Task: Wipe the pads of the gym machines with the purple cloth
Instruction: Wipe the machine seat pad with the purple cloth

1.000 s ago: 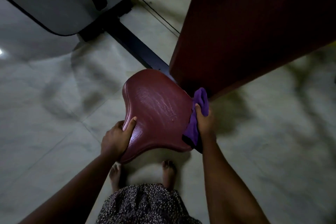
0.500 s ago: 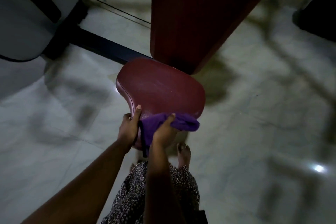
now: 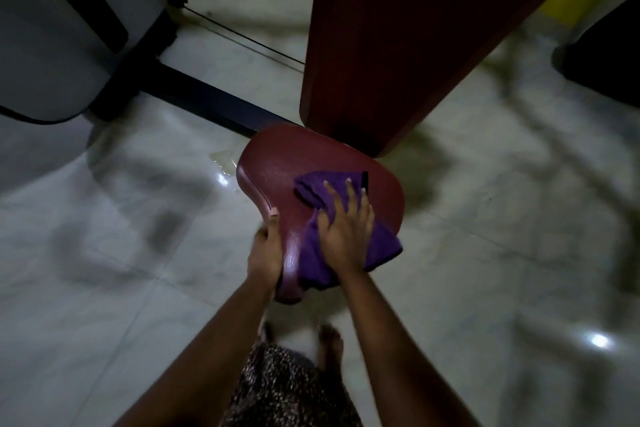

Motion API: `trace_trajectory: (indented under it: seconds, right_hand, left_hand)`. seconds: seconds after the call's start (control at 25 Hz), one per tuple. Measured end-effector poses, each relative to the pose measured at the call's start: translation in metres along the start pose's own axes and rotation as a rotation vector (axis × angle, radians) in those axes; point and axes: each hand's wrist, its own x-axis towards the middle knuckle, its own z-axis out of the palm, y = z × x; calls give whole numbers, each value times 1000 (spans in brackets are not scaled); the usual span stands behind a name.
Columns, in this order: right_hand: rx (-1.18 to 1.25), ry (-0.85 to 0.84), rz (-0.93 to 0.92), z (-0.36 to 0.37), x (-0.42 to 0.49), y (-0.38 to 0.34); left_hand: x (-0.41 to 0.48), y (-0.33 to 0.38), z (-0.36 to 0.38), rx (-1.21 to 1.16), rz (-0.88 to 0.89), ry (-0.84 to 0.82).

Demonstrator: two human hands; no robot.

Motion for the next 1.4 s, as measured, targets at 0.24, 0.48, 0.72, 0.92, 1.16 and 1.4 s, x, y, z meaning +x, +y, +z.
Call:
trace_trajectory:
  seconds: [0.24, 0.48, 0.72, 0.92, 1.16, 1.4]
  right_hand:
    - [-245, -287, -91, -8, 93, 19]
    - [-65, -305, -592, -11, 39, -5]
    - [11, -430, -946, 1, 80, -9]
    - [-97, -375, -711, 14, 150, -7]
    - [-133, -335, -186, 1, 155, 58]
    - [-181, -164, -11, -19, 81, 54]
  left_hand:
    - [-3, -2, 14, 281, 38, 274]
    - [5, -11, 17, 346, 79, 299]
    - [4, -6, 18, 380, 96, 358]
    - [6, -10, 18, 368, 169, 379]
    - [12, -12, 19, 387, 176, 379]
    - [10, -11, 19, 409, 130, 397]
